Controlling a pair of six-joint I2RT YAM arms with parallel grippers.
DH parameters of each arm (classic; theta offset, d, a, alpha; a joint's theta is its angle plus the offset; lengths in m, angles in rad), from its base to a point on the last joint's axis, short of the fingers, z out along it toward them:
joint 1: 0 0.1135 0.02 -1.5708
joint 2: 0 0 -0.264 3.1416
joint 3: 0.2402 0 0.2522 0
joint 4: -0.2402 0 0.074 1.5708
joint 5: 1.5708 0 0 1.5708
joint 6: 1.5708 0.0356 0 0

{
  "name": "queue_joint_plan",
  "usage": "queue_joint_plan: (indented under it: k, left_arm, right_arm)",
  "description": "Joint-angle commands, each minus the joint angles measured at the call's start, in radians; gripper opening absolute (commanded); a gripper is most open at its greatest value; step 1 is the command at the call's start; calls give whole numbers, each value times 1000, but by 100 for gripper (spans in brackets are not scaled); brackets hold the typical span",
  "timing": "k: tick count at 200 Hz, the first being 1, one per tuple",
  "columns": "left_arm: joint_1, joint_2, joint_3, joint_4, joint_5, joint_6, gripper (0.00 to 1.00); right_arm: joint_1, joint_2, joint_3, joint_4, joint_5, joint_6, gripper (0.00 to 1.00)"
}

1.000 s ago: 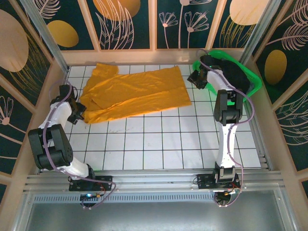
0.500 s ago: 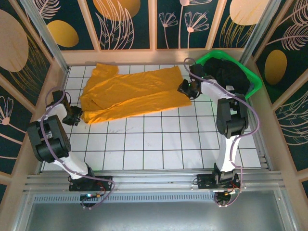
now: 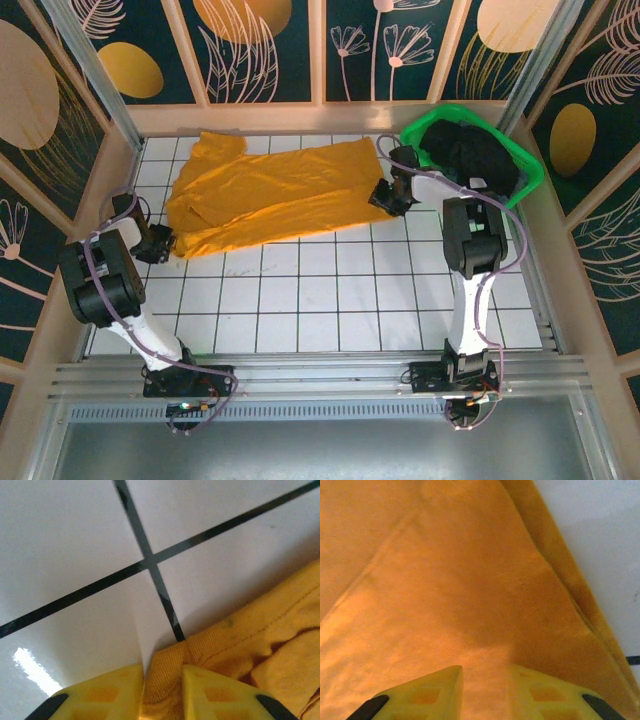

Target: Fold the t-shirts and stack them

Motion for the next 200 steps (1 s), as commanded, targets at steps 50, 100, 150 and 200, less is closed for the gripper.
queue_joint_plan:
  k: [50, 100, 150, 200]
  left_arm:
    - [22, -13, -38, -115, -232, 32, 0]
    - [25, -28, -131, -33, -74, -5, 0]
    - [0, -135, -278, 5, 59, -66, 0]
    - [-52, -228, -409, -2, 12, -135, 0]
  right_arm:
    - [-2, 67, 24, -151, 223, -2, 22]
    - [-17, -44, -139, -176, 291, 48, 20]
    - [-46, -224, -402, -174, 276, 126, 21]
    - [-56, -365, -553, -118, 232, 152, 23]
